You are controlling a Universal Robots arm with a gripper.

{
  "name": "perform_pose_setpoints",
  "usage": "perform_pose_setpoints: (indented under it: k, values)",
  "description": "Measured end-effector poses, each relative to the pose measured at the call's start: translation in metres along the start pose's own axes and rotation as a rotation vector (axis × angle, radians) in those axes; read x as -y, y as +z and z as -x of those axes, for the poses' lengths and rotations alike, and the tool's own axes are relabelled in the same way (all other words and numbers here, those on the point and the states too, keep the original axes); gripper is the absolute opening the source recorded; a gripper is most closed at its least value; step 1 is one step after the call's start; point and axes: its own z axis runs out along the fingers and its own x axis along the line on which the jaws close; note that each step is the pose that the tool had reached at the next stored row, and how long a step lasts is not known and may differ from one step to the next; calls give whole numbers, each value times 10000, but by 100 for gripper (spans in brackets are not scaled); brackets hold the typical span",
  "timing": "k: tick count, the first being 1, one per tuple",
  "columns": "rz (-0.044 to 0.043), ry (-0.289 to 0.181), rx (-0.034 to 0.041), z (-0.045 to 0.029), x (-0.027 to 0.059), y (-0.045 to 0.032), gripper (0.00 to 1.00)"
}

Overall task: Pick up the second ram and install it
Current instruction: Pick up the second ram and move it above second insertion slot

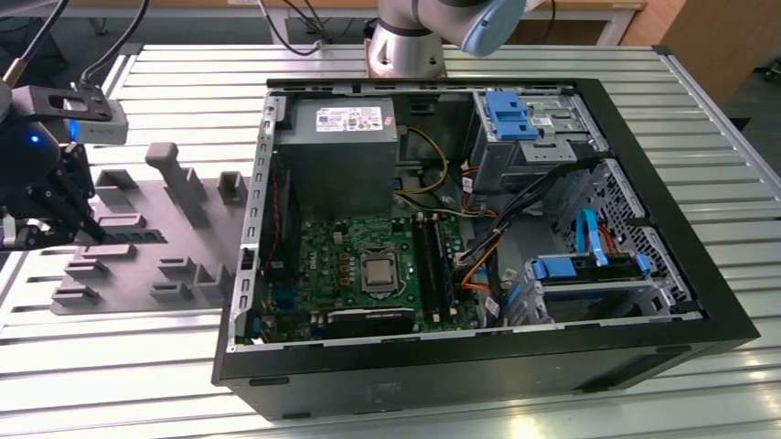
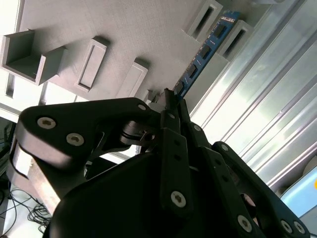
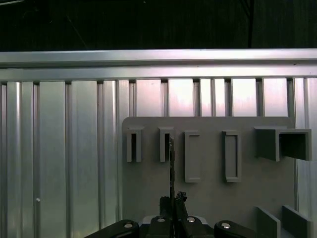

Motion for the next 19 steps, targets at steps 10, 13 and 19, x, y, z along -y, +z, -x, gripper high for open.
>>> perform_pose_setpoints:
  k: [10,13,19]
  values:
    - [1,0,0,2,0,-63,14]
    - [0,0,1,3,0,-87,14]
    - [0,0,0,4,-1,-135,14]
